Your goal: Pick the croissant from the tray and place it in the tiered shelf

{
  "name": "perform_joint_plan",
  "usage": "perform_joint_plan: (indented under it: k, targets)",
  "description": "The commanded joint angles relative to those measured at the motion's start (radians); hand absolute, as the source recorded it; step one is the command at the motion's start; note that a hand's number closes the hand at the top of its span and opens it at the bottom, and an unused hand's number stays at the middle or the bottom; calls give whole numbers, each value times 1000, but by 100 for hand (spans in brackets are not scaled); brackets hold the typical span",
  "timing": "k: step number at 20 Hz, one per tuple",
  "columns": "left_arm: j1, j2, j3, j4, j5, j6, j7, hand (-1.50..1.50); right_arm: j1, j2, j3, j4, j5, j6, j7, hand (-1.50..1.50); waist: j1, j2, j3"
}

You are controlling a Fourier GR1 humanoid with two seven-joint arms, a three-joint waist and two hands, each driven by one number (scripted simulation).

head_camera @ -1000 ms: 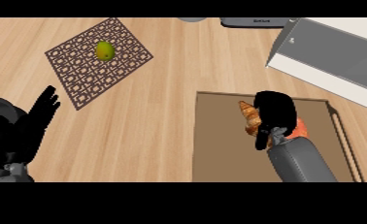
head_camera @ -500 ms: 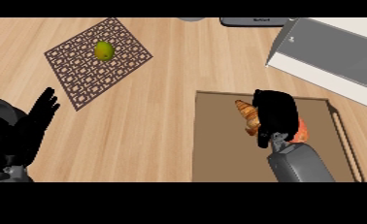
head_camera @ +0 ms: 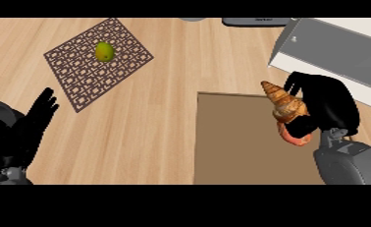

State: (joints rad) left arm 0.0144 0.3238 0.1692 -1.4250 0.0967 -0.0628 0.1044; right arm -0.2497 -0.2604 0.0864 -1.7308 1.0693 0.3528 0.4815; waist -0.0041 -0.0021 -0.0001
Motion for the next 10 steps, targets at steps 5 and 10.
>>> perform_joint_plan:
  k: [5,10]
  targets:
    - [10,-3,30,53,2,-14,-53,0,26,18,-210,-335,-243,150,68,150,-16,-3,-1]
    - [-16,-13,12,33,-9,-3,-13,0,-53,101,-352,-481,-415,214,237,150,-15,-4,-1]
